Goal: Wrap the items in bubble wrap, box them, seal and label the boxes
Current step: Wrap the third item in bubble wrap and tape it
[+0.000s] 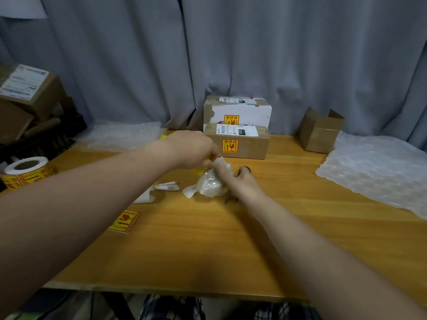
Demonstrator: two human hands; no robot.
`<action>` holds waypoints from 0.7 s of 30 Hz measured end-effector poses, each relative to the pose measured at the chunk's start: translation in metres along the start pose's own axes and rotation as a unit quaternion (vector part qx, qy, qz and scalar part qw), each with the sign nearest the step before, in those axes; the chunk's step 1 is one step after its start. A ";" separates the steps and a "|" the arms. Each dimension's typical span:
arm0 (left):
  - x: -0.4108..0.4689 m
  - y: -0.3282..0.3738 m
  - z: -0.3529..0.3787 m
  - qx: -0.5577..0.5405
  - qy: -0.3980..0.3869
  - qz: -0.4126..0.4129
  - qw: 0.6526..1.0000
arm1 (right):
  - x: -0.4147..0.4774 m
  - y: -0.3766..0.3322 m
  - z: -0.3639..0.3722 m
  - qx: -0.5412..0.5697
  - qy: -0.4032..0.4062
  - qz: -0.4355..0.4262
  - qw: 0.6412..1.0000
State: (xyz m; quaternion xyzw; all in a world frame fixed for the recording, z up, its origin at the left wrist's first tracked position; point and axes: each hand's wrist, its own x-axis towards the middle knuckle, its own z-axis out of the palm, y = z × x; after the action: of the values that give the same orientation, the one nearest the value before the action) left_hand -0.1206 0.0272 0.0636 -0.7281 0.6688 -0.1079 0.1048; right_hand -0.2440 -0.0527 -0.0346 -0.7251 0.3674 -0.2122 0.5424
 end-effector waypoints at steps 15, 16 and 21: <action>0.033 0.004 -0.007 0.263 -0.021 0.150 0.953 | 0.043 -0.001 -0.063 -0.609 -0.118 -0.058 0.782; 0.036 0.005 -0.006 0.260 -0.021 0.151 0.954 | 0.039 -0.001 -0.068 -0.602 -0.111 -0.053 0.789; 0.048 0.015 0.001 0.271 0.000 0.172 0.947 | 0.021 0.000 -0.091 -0.608 -0.121 -0.048 0.783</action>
State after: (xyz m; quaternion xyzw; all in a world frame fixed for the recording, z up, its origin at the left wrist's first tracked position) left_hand -0.1305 -0.0215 0.0587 -0.5463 0.7292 -0.2655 0.3151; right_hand -0.2947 -0.1267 -0.0069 -0.9410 0.3164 0.1188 0.0186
